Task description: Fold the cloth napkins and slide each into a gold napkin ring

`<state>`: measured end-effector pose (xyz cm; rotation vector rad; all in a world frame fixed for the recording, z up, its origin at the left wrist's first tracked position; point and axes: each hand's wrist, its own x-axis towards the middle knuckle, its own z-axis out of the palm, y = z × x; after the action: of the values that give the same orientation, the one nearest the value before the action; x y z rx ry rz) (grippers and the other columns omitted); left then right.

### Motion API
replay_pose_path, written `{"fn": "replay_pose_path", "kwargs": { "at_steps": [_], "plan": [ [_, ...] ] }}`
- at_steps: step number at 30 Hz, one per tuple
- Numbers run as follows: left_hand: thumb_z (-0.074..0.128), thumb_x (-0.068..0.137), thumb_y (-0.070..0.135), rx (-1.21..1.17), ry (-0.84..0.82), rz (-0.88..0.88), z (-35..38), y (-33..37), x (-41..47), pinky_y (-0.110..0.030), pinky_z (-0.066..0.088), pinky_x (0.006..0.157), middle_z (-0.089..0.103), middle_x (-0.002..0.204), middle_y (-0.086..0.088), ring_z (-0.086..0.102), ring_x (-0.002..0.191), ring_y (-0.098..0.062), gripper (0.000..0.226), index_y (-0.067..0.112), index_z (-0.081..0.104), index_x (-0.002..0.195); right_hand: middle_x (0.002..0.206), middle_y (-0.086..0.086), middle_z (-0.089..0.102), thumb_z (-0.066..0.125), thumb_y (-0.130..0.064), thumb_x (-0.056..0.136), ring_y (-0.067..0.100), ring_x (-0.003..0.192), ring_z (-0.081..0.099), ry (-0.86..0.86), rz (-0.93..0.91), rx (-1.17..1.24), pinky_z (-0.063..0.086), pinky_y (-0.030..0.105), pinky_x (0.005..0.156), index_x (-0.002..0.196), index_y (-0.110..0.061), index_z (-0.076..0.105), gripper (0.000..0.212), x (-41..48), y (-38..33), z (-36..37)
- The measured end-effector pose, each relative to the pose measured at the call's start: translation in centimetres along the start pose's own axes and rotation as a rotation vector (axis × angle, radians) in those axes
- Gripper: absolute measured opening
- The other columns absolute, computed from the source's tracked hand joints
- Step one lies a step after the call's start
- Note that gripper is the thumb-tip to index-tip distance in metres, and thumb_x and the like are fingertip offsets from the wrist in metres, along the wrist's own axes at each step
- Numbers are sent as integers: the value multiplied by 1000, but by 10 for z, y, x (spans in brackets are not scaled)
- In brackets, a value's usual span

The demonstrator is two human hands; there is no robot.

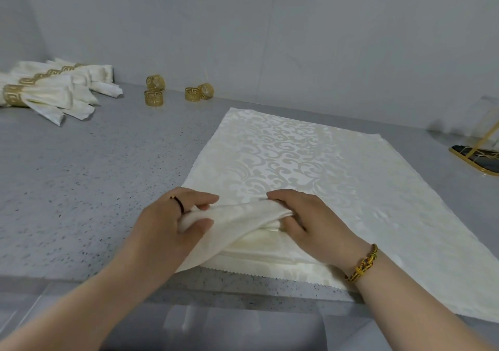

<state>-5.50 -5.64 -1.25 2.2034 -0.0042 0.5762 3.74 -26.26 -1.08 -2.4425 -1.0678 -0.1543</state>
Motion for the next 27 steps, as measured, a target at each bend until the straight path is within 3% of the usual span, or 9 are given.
{"fn": "replay_pose_path", "kwargs": {
  "at_steps": [5,9,12,14,16,19,22,24,27],
  "plan": [
    [66,78,2,-65,-33,-88,-16,-8,7,10,29,62,61,67,26,47,72,26,40,41,58,70,109,10,62,45,4,67,8,97,46,45,-62,-59,22,-7,87,108,-3,59,44,2,-5,5],
    [69,76,3,-59,-90,-72,-16,-13,-3,10,29,67,57,81,41,49,79,24,37,37,62,66,115,0,59,45,6,80,1,98,46,-42,-1,56,28,-4,81,100,-8,60,29,0,-4,4],
    [66,79,9,49,-113,23,-12,-16,-6,7,30,71,50,89,48,50,85,22,36,42,59,67,115,-25,47,54,-5,84,-10,109,43,-104,39,189,28,-3,80,85,-33,52,28,-2,-2,1],
    [58,82,24,197,-200,94,-13,-14,-3,0,35,66,60,81,36,55,76,11,23,42,62,69,118,-32,41,60,-18,84,-16,115,37,-156,57,206,26,-3,86,82,-39,48,24,-3,-4,-3],
    [46,73,37,383,-258,182,-15,-10,2,-1,27,62,59,65,28,58,63,2,25,37,69,62,125,-27,41,62,-29,85,-11,122,34,-226,86,173,20,-4,94,90,-33,54,11,-2,-7,-9],
    [35,69,55,578,-154,331,-15,1,9,-2,23,54,55,58,23,51,52,2,41,34,59,43,134,-14,46,58,-56,78,-5,125,35,-253,21,8,4,5,104,106,-21,58,45,2,-11,-16],
    [36,76,66,594,-212,284,-6,26,13,-18,45,69,57,90,26,61,83,-1,46,31,53,52,132,-10,48,58,-57,78,2,125,38,-267,-38,-171,-3,17,108,118,-23,48,53,4,-13,-15],
    [47,79,63,609,-347,231,3,20,17,-19,34,95,39,126,29,42,118,1,35,29,48,69,131,-12,45,59,-55,78,2,125,36,-253,-59,-169,-5,19,108,116,-24,44,51,3,-14,-12],
    [58,78,55,546,-501,150,9,16,24,-23,37,96,42,133,18,45,116,-5,36,27,37,66,123,-22,38,47,-67,64,-13,119,27,-210,-128,-51,-2,14,107,106,-23,47,61,1,-17,-7]
  ]
}}
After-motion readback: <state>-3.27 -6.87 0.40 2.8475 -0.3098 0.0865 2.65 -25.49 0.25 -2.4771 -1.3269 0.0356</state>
